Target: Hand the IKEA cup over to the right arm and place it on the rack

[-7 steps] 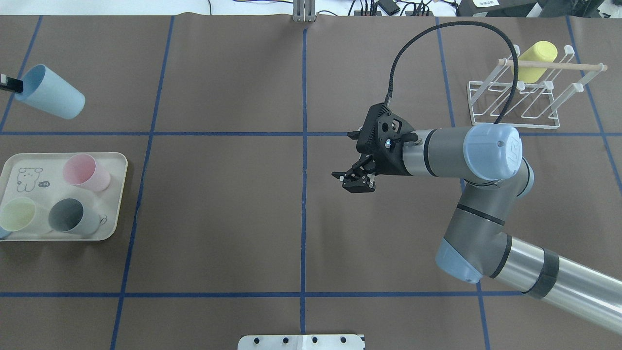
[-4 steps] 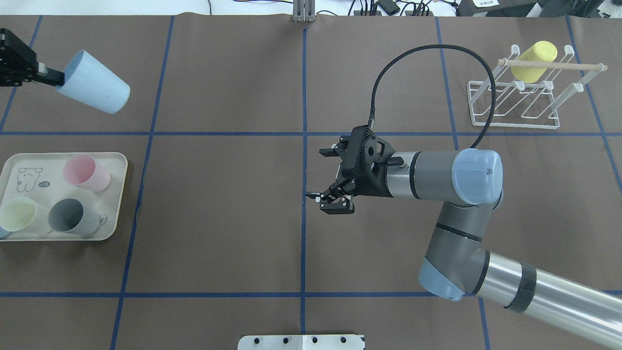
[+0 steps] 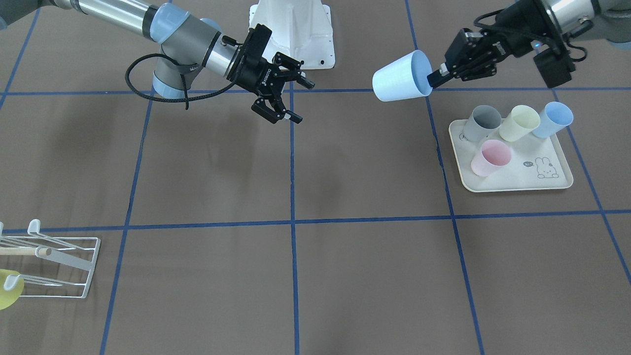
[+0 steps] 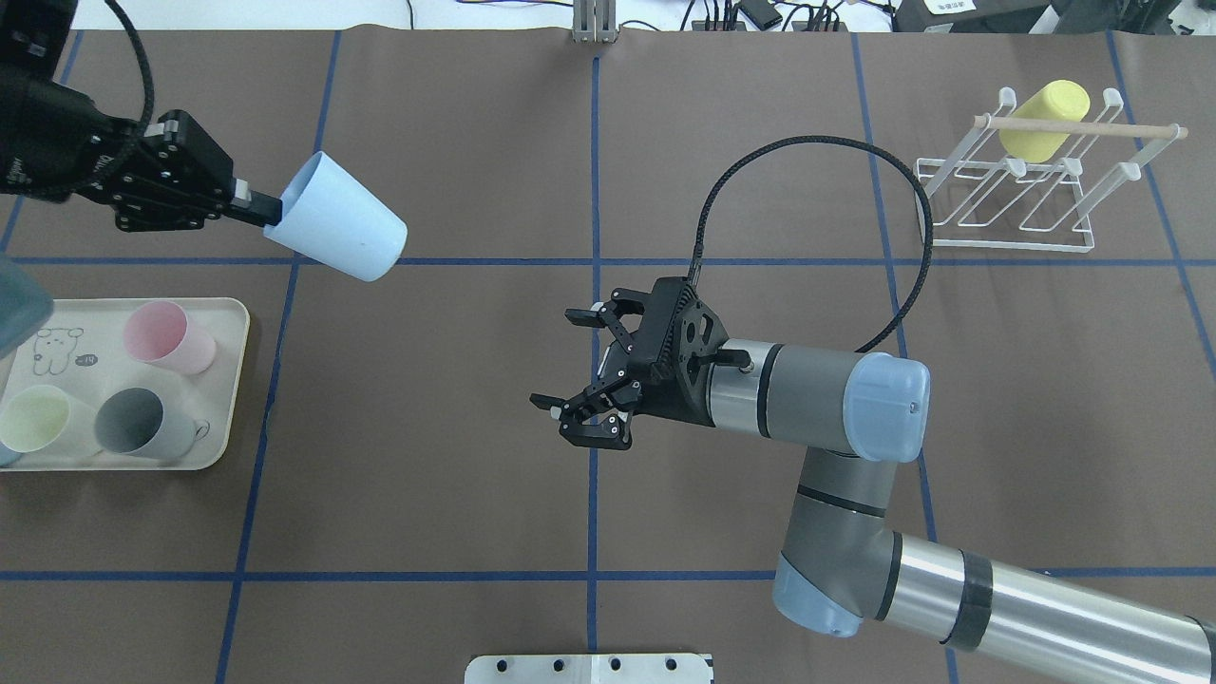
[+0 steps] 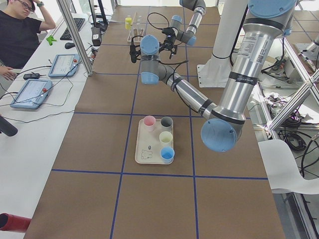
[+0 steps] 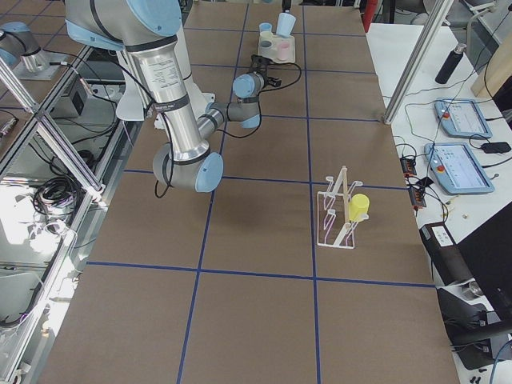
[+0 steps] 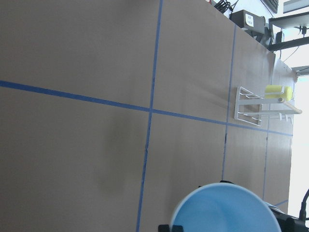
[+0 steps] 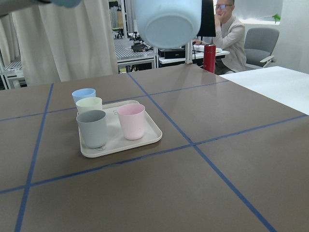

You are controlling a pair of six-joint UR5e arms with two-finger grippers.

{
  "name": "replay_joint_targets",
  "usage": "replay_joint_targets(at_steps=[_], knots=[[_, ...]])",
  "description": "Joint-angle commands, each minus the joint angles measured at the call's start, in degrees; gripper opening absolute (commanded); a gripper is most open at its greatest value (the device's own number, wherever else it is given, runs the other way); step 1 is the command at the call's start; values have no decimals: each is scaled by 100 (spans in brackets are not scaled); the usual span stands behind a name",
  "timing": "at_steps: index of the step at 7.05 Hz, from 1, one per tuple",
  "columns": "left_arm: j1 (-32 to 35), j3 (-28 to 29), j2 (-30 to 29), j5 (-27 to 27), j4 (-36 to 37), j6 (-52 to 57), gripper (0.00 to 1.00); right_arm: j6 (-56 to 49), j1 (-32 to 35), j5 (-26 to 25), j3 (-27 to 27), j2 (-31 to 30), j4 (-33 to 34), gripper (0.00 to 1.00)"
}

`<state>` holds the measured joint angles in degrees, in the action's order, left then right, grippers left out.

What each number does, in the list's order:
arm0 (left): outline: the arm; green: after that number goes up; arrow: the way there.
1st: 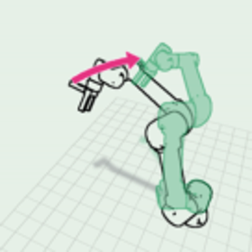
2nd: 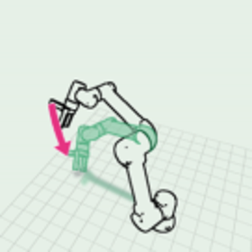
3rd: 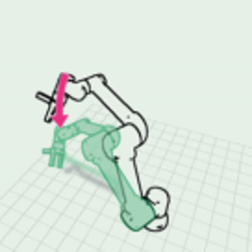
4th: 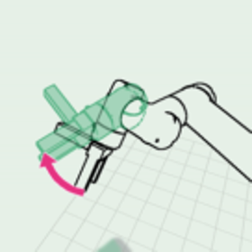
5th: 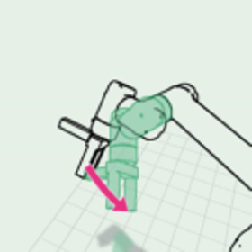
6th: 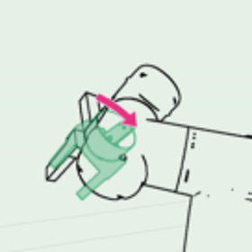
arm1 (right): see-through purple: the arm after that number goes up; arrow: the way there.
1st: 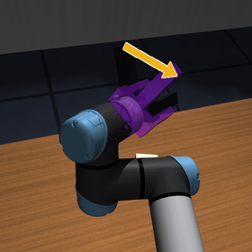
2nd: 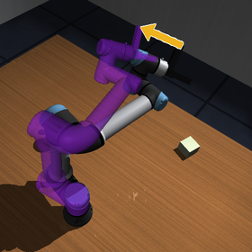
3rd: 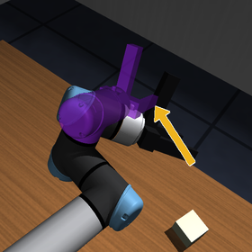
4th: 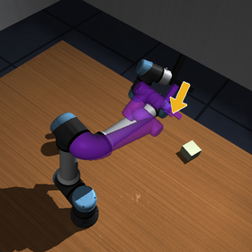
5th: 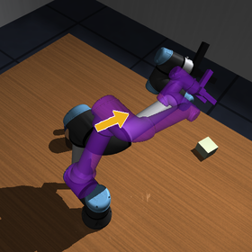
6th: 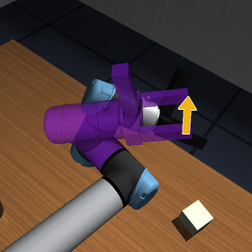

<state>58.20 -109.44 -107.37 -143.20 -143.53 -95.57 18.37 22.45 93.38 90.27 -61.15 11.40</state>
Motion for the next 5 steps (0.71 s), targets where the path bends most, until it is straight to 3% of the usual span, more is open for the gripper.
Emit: replay_joint_targets(at_steps=[1, 5], knots=[[-894, -16, -380, 843, -26, -496, 0, 141, -118, -162, -27, 15, -164, 99], [-1486, 71, -426, 1312, -9, -454, 0, 123, -145, -153, -1, 32, -173, 99]])
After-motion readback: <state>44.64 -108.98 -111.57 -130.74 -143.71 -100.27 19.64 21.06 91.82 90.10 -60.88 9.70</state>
